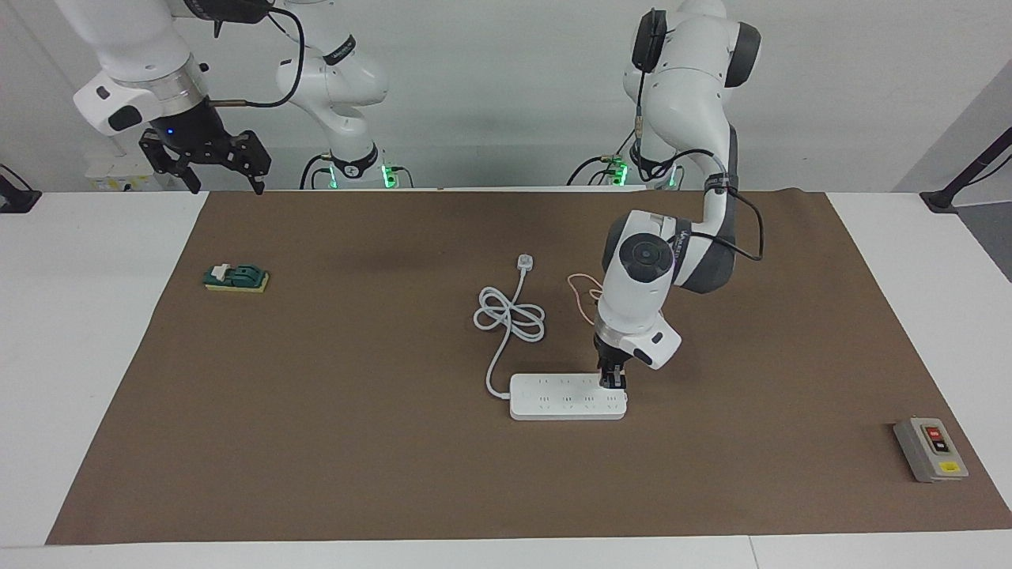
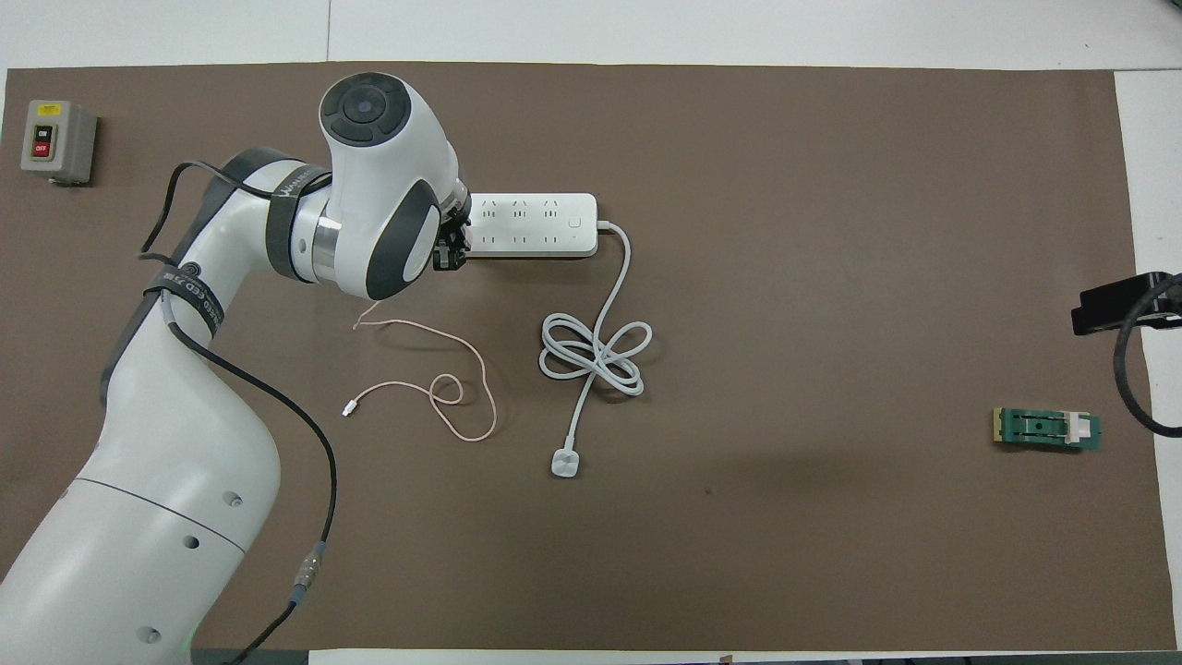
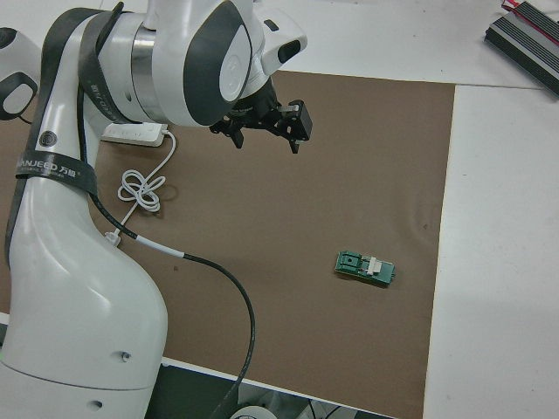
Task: Plug charger into power strip
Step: 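Push the charger prongs into the socket with the left gripper, then open the left gripper and pull it back from the charger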
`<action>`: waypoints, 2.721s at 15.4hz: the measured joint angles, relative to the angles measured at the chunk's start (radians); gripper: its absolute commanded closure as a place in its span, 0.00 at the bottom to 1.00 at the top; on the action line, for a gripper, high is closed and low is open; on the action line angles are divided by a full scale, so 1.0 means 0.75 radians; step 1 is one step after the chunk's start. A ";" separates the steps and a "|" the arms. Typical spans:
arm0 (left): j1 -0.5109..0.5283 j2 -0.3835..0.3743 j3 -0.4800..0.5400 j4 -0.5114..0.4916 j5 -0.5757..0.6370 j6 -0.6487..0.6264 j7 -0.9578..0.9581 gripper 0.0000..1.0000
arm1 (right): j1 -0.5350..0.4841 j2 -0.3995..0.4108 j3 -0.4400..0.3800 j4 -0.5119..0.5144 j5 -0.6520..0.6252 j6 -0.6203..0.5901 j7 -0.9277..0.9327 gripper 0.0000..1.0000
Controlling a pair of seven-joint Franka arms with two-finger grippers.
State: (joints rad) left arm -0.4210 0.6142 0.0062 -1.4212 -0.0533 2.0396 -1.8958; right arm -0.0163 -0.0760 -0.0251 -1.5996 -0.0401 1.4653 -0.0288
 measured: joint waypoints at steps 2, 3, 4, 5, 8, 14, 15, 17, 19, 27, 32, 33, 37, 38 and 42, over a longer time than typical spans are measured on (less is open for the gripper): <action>0.025 0.003 -0.012 0.007 -0.042 -0.008 0.024 1.00 | 0.000 0.000 0.000 0.000 0.000 0.000 0.000 0.00; 0.031 0.004 -0.013 0.008 -0.059 -0.010 0.031 1.00 | 0.000 0.000 0.000 0.000 0.000 0.000 0.000 0.00; 0.035 0.004 -0.013 0.008 -0.071 -0.011 0.038 1.00 | 0.000 0.000 0.000 0.000 0.000 0.000 0.000 0.00; 0.037 0.004 -0.013 0.009 -0.074 -0.011 0.043 1.00 | 0.000 0.000 0.000 0.000 0.000 0.000 0.000 0.00; 0.037 0.004 -0.014 0.009 -0.074 -0.012 0.044 1.00 | 0.000 0.000 0.000 0.000 0.000 0.000 0.000 0.00; 0.035 0.012 -0.009 0.004 -0.052 -0.014 0.049 0.00 | 0.000 0.000 0.000 0.000 0.000 0.000 0.000 0.00; 0.038 0.032 0.000 0.004 -0.046 -0.009 0.055 0.00 | 0.000 0.000 0.000 0.000 0.000 0.000 0.000 0.00; 0.047 0.056 0.005 0.009 -0.045 -0.009 0.066 0.00 | 0.000 0.000 0.000 0.000 0.000 0.000 0.000 0.00; 0.050 0.058 0.007 0.010 -0.045 -0.012 0.068 0.00 | 0.000 0.000 0.001 0.000 0.000 0.000 0.000 0.00; 0.050 -0.006 0.008 0.024 -0.047 -0.053 0.069 0.00 | 0.000 0.000 0.001 0.000 0.000 0.000 0.000 0.00; 0.049 -0.116 0.008 0.024 -0.061 -0.140 0.068 0.00 | 0.000 0.000 0.001 0.000 0.000 0.000 0.000 0.00; 0.050 -0.142 0.008 0.024 -0.067 -0.154 0.068 0.00 | 0.000 0.000 0.001 0.000 0.000 0.000 0.000 0.00; 0.076 -0.311 0.014 -0.008 -0.112 -0.209 0.068 0.00 | 0.000 0.000 0.001 0.000 0.000 0.000 0.000 0.00; 0.085 -0.362 0.014 -0.024 -0.114 -0.230 0.069 0.00 | 0.000 0.000 0.001 0.000 0.000 0.000 0.000 0.00; 0.105 -0.487 0.020 -0.060 -0.115 -0.300 0.133 0.00 | 0.000 0.000 0.001 0.000 0.000 0.000 0.000 0.00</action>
State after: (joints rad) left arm -0.3426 0.2493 0.0212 -1.4662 -0.1397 1.8150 -1.7959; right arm -0.0162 -0.0760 -0.0243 -1.5995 -0.0401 1.4654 -0.0288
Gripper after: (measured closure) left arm 0.000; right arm 0.000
